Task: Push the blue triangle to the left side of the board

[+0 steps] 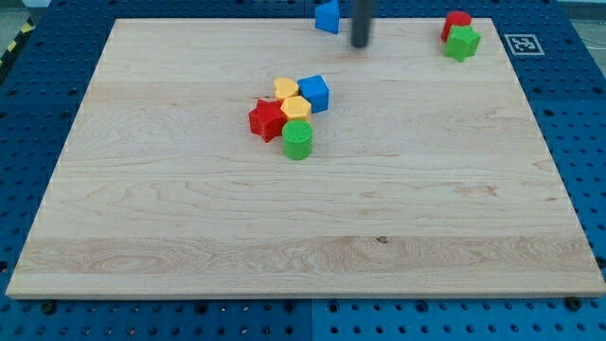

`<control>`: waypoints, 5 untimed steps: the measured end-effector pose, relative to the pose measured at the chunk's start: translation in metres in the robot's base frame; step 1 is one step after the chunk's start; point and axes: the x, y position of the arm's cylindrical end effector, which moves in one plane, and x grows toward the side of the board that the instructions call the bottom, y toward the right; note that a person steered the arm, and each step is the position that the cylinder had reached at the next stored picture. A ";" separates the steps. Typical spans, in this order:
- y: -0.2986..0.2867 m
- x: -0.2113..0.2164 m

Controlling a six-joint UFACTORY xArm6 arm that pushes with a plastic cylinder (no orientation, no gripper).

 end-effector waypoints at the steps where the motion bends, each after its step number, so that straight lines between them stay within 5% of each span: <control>1: 0.025 0.026; 4: 0.051 -0.073; 5: -0.011 -0.071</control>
